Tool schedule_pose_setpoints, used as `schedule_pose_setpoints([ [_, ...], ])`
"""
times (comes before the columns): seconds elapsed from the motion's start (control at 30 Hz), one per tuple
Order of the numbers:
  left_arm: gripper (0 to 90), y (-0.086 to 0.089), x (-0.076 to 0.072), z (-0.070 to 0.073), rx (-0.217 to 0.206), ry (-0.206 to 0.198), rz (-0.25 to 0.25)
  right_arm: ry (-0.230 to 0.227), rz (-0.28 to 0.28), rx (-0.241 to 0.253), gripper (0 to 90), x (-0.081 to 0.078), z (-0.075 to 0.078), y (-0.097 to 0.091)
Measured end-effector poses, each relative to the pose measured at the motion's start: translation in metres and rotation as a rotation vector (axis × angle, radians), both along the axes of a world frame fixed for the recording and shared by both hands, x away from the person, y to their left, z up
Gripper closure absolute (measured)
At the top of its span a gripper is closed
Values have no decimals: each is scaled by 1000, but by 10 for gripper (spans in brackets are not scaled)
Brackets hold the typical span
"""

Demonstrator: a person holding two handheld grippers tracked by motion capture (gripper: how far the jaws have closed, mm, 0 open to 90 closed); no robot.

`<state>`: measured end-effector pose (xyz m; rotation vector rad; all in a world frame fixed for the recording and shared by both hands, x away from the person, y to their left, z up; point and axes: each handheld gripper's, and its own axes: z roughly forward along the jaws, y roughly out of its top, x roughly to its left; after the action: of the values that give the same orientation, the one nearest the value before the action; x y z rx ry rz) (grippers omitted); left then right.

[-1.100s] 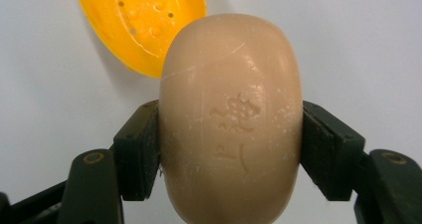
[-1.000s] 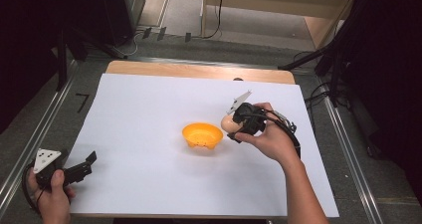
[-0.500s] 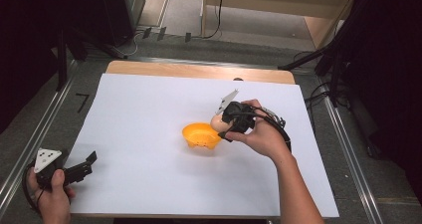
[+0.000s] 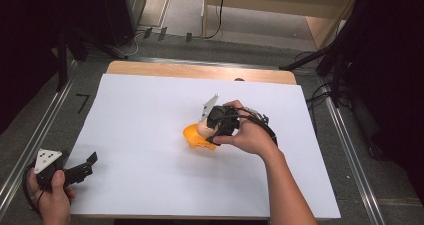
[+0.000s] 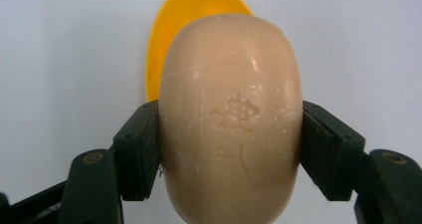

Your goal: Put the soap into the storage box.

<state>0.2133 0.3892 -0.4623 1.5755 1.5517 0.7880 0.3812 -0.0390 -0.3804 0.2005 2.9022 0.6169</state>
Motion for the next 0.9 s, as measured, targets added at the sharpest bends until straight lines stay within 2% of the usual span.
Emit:
schedule_pose_setpoints([
  [0.13,68,0,0,0,-2,1,0,15,17,1,331,1,-1,7],
  [0.33,68,1,0,0,-9,-3,1,43,48,-28,330,5,-8,14],
  [0.4,68,1,0,0,-10,-5,3,60,35,-33,329,6,-9,15],
  [0.53,68,1,0,0,-6,-4,-1,65,40,-39,328,9,-13,16],
  [0.63,68,1,0,0,-10,-5,3,81,17,-43,326,11,-14,15],
  [0.8,68,1,0,0,-7,-4,0,96,-13,11,288,12,-9,13],
  [0.9,68,1,0,0,-8,-4,0,90,-23,8,289,10,-8,11],
])
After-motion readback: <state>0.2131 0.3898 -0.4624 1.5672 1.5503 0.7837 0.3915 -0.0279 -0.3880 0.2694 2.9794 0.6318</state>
